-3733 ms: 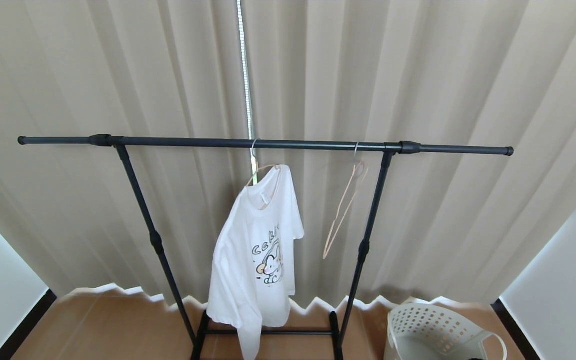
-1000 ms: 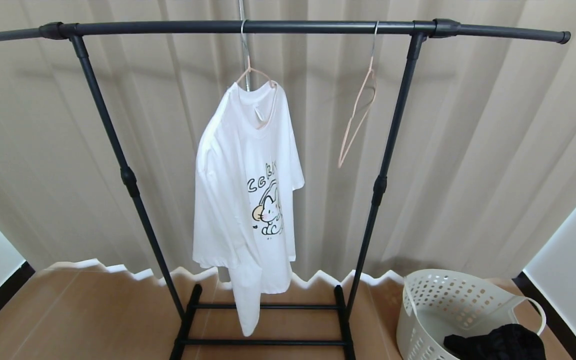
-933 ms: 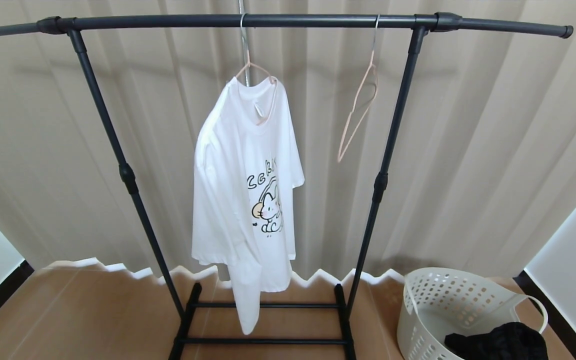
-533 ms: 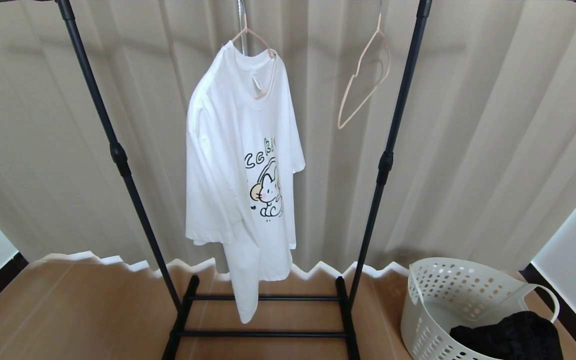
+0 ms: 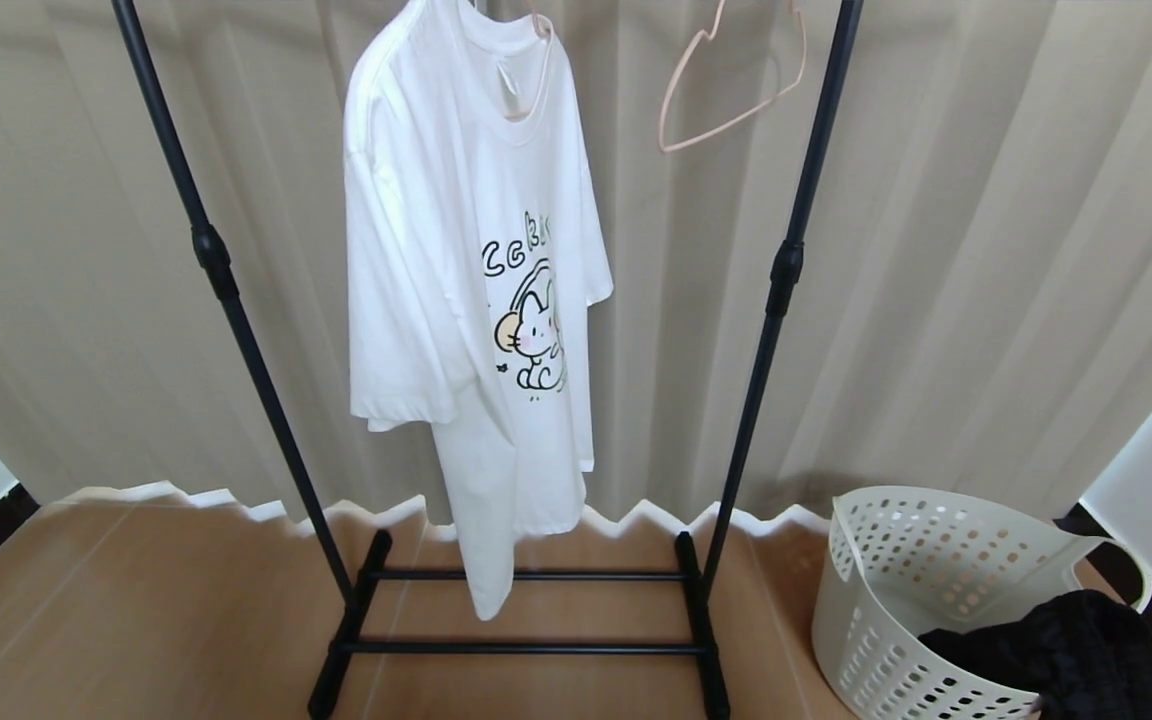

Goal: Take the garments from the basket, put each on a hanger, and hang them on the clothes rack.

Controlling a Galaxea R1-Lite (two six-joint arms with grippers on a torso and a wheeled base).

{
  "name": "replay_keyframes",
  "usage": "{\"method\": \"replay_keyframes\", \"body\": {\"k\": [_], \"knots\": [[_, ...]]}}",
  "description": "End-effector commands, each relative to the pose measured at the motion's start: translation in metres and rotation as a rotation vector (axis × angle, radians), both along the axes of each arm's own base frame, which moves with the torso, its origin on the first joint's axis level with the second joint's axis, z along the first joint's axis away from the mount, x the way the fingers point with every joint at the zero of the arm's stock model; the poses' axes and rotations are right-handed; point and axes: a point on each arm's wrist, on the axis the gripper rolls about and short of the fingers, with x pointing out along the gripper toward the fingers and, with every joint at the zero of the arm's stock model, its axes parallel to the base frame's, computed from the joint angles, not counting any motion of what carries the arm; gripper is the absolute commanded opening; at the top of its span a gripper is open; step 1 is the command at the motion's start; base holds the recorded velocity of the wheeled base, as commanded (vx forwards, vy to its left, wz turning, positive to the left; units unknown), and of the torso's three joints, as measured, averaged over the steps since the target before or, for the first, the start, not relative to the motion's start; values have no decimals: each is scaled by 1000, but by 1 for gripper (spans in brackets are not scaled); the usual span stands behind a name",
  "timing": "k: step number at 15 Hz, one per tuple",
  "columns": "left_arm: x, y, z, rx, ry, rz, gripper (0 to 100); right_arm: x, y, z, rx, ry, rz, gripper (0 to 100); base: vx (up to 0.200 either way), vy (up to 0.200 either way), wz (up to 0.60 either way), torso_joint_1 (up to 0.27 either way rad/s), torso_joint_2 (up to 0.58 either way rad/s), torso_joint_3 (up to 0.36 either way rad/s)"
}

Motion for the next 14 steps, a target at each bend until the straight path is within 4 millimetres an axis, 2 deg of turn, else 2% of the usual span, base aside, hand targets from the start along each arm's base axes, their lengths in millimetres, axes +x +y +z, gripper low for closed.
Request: {"method": "replay_keyframes", "body": {"k": [1,7,11,14], "knots": [[0,0,0,0,-2,0,100,0,0,0,0,-2,1,100,0,0,0,-32,256,232],[0,0,0,0,-2,-1,100,0,0,0,-2,-3,1,100,0,0,0,-4,146,139],[0,0,0,0,-2,-1,100,0,0,0,1,-2,1,100,0,0,-600,0,18,22],[0,0,0,0,-2,-1,100,0,0,0,-2,-3,1,100,0,0,0,0,0,0]]}}
